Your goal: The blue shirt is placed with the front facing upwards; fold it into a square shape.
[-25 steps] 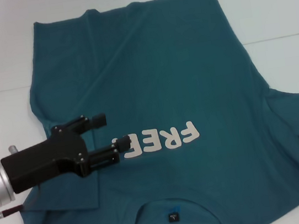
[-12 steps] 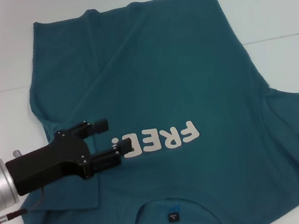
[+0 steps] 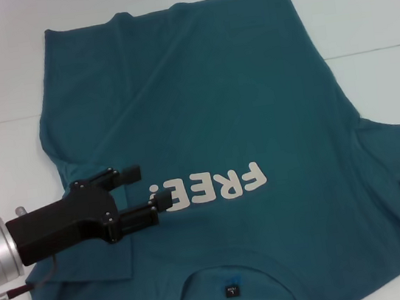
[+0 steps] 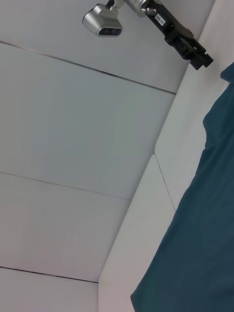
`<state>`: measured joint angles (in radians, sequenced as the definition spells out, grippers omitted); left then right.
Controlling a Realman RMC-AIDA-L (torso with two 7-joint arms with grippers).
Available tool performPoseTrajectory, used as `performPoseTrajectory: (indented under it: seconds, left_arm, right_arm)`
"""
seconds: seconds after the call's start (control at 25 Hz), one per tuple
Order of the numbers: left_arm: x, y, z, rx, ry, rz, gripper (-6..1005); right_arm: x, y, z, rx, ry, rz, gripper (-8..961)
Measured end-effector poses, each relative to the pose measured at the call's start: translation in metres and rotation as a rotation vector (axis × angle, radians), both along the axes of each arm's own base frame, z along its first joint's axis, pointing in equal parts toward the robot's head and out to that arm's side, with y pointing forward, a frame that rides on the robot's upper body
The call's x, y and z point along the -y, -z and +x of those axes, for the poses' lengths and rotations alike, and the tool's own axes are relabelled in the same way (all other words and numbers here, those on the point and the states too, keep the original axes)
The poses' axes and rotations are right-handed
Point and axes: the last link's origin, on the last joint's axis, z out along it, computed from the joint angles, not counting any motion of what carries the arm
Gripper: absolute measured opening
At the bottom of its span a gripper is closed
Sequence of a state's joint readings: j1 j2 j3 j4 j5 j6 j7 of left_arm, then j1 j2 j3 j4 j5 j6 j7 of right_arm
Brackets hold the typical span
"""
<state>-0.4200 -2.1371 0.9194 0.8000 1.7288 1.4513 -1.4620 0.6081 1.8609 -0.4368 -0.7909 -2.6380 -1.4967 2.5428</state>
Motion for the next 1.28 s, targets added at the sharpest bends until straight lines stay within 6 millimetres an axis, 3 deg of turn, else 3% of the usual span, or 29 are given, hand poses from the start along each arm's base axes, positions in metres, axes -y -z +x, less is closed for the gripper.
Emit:
performPoseTrajectory:
  seconds: [0.68,1.28]
  left_arm:
    - [0.001,0.003,-0.002,-0.007,-0.007,-0.010,828]
    - [0.003,0.004,-0.004,-0.005,-0.008,-0.020,829]
  right_arm:
    - [-0.008,0.025,0.006,0.013,0.008,0.003,851]
    - [-0.014,0.044,0.006,0.011,0.005,0.001,736]
